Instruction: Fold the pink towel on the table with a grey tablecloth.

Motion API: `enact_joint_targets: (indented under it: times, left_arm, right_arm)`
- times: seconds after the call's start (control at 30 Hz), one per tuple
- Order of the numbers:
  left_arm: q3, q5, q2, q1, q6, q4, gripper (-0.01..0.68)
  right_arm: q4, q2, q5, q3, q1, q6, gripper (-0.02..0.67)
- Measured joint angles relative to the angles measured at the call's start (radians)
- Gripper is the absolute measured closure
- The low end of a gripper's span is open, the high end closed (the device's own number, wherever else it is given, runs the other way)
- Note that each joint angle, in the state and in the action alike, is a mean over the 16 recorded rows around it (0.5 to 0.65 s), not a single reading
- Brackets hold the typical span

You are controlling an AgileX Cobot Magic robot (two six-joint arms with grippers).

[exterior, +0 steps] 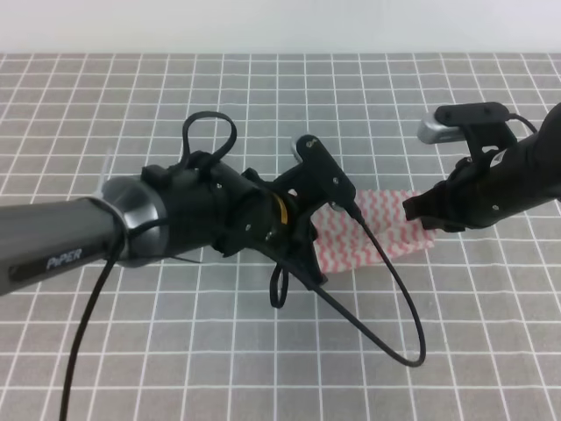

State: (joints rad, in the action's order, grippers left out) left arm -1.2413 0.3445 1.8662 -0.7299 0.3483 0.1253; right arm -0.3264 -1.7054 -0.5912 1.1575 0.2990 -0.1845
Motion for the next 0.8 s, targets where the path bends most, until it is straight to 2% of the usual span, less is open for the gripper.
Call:
enact_joint_targets:
  times: [0.43, 0.8]
  left_arm:
    - [-0.012, -0.042, 0.041, 0.009, -0.007, -0.001, 0.675]
    - [-0.088, -0.014, 0.089, 0.033, -0.006, -0.012, 0.675]
  right_arm:
    - [0.0, -0.043, 0.012, 0.0, 0.0, 0.0, 0.665]
    - [-0.002, -0.072, 0.055, -0.001, 0.0, 0.0, 0.665]
